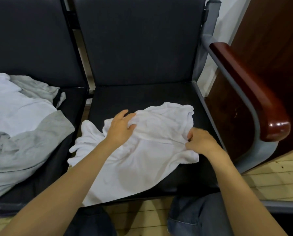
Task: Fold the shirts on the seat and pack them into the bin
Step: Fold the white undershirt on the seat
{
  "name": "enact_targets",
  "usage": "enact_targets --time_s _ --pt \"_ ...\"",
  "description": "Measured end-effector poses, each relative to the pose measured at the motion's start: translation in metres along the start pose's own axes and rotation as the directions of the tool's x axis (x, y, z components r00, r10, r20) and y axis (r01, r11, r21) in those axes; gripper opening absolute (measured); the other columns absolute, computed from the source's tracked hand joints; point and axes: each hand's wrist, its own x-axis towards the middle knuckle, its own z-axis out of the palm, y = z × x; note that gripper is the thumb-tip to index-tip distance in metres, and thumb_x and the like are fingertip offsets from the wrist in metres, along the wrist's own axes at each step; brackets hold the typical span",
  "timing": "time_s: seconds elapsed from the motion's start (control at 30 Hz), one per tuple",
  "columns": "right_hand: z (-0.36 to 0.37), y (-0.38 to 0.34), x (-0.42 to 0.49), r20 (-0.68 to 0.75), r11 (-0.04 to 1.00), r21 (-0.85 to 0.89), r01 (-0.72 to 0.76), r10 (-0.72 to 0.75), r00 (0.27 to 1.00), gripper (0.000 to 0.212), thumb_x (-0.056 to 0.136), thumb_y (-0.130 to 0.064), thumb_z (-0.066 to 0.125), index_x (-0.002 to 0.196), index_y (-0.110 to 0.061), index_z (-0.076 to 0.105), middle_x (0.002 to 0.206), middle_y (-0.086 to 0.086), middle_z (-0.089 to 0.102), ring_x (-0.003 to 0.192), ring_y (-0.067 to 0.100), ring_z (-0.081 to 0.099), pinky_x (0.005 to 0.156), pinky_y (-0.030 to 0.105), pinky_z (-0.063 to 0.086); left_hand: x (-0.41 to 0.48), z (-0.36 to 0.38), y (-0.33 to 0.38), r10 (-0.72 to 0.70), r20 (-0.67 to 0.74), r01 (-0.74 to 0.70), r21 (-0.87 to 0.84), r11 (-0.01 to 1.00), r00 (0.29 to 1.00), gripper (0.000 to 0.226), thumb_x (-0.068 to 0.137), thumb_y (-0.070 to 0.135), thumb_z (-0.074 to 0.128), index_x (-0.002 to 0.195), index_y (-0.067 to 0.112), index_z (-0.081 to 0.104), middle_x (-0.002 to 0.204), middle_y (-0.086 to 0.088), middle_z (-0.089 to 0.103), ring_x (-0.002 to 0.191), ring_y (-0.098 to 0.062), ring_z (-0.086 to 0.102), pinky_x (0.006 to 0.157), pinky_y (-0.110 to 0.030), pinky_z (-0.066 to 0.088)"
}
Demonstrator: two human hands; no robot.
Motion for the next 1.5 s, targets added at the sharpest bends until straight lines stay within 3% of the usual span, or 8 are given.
enact_targets --time_s 0.17,0.33,0.67,1.0,1.17,1.27,1.37,1.5 --pt "0.013 -0.031 -0.014 -0.081 0.94 0.061 0.336 -0.331 0.94 0.036 0.09 -0.028 0.06 0.123 -0.024 0.048 0.127 -0.003 0.043 0.122 0.018 0.039 0.099 0.031 0.038 -0.054 -0.038 -0.029 0.022 -0.15 -0.012 0.069 0.998 0.988 0.037 0.08 0.041 0.07 0.109 0.021 0.058 0.112 0.004 0.044 0.105 -0.012 0.04 0.093 -0.024 0.034" --pt "0.016 -0.028 0.001 -0.18 0.991 0.017 0.131 -0.126 0.976 0.063 0.086 -0.034 0.063 0.14 -0.021 0.033 0.146 0.009 0.028 0.133 0.03 0.023 0.107 0.043 0.031 -0.125 -0.04 -0.033 0.162 0.332 -0.235 0.194 0.952 0.929 0.08 0.052 0.088 0.048 0.104 0.028 0.06 0.104 0.015 0.045 0.097 -0.009 0.042 0.085 -0.024 0.034" --pt "0.02 -0.016 -0.011 0.058 0.978 -0.169 0.119 -0.111 0.992 0.008 0.09 -0.021 0.056 0.087 -0.014 0.054 0.095 0.004 0.056 0.082 0.02 0.055 0.067 0.027 0.042 -0.126 -0.04 -0.029 -0.071 0.031 0.069 0.067 0.995 0.997 0.014 0.099 0.025 0.047 0.095 0.012 0.045 0.078 0.001 0.053 0.077 -0.015 0.051 0.063 -0.026 0.033" --pt "0.01 -0.066 -0.061 0.234 0.845 0.48 0.236 -0.383 0.894 0.017 0.087 -0.025 0.064 0.102 -0.018 0.058 0.091 -0.003 0.061 0.084 0.01 0.059 0.069 0.021 0.047 -0.032 -0.124 0.042 -0.432 -0.15 0.302 -0.516 0.801 0.89 0.014 0.093 0.007 0.048 0.103 0.014 0.054 0.098 0.001 0.054 0.091 -0.017 0.049 0.072 -0.025 0.043" --pt "0.018 -0.08 -0.058 0.177 0.697 0.706 0.126 -0.345 0.922 0.011 0.094 -0.02 0.054 0.104 -0.017 0.057 0.101 0.002 0.065 0.078 0.007 0.065 0.069 0.022 0.049 0.036 -0.144 0.116 -0.299 -0.283 0.165 -0.414 0.895 0.911 0.022 0.092 0.005 0.046 0.108 0.015 0.058 0.114 -0.003 0.057 0.098 -0.02 0.056 0.077 -0.026 0.044" --pt "0.028 -0.079 -0.056 0.225 0.532 0.845 -0.056 -0.259 0.939 0.013 0.097 -0.02 0.048 0.088 -0.019 0.058 0.093 0.005 0.066 0.085 0.018 0.067 0.084 0.032 0.054 0.048 -0.109 0.174 0.006 -0.063 -0.028 -0.349 0.937 0.998 0.035 0.091 0.012 0.054 0.126 0.015 0.056 0.128 -0.005 0.058 0.117 -0.02 0.055 0.088 -0.021 0.041" --pt "0.035 -0.06 -0.049 0.234 0.689 0.721 -0.075 -0.14 0.962 0.024 0.097 -0.03 0.043 0.095 -0.011 0.058 0.095 0.008 0.062 0.081 0.021 0.061 0.077 0.033 0.052 0.032 -0.056 0.182 0.191 0.18 -0.145 -0.237 0.96 0.965 0.049 0.093 0.009 0.054 0.141 0.011 0.042 0.144 -0.009 0.044 0.131 -0.022 0.042 0.102 -0.023 0.033" --pt "0.027 -0.025 -0.042 0.094 0.929 0.369 0.01 -0.048 0.994 0.02 0.095 -0.027 0.043 0.104 -0.012 0.053 0.097 0.004 0.054 0.084 0.019 0.053 0.06 0.023 0.039 0.009 -0.018 0.131 0.137 0.021 -0.129 -0.232 0.964 0.99 0.03 0.096 0.003 0.046 0.123 0.008 0.057 0.131 -0.011 0.051 0.122 -0.022 0.048 0.094 -0.014 0.031"
